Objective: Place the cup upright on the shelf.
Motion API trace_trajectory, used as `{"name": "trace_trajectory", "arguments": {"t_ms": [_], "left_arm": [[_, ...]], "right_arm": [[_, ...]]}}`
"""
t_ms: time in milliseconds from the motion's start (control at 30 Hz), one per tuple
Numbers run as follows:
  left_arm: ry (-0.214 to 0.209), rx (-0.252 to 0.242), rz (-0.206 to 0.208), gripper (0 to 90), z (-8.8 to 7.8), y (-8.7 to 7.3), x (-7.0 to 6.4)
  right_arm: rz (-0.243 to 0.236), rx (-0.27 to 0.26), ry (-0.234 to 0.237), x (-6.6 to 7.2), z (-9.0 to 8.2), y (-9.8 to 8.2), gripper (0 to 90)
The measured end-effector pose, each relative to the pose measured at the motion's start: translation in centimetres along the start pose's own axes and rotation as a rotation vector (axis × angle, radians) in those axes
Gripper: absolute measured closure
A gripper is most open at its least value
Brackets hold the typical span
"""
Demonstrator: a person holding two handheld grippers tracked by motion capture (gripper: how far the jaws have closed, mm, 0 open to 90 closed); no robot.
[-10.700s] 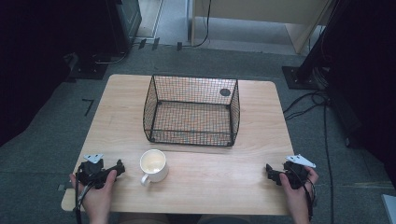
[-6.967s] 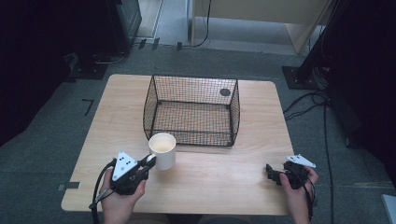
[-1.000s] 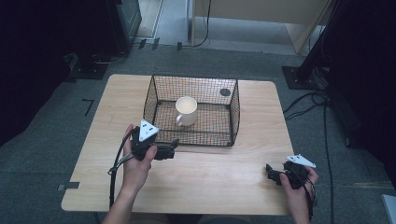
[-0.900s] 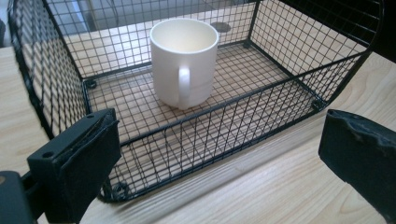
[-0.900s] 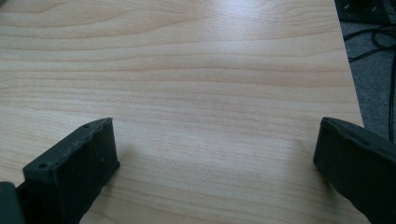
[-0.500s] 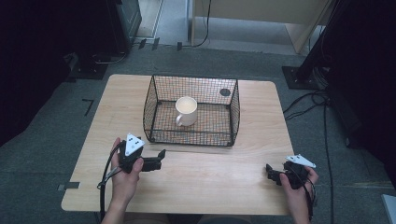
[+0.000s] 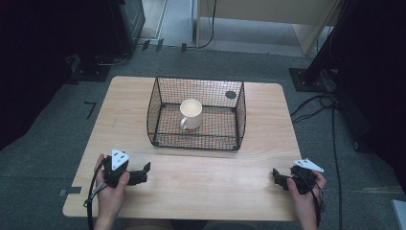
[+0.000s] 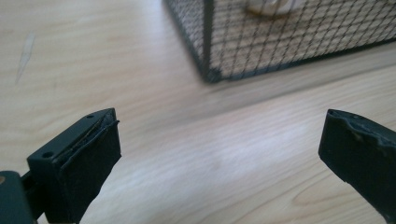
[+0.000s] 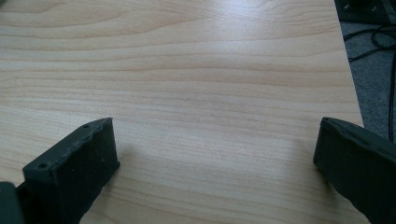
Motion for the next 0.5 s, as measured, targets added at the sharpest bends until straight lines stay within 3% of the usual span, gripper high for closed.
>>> {"name": "trace_trajectory", "arguments": {"t_ms": [200, 500], "left_arm": [[0.046, 0.055, 0.005, 0.0, 0.6, -2.5, 1.6], [0.082, 0.098, -0.039, 0.0, 0.8, -4.9, 3.7]], "right_arm": [[0.0, 0.0, 0.0, 0.0, 0.0, 0.0, 0.0], [0.0, 0.0, 0.0, 0.0, 0.0, 0.0, 0.0]]}}
Point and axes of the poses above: each handheld gripper's, and its own axes: z roughly forward along the jaws, y roughly out of its top, x roughly to its left, the point moved 7 cm from there along z, roughly forward along the jaws, and after that the axes turned 12 degrees about x, right-handed, at the moved point
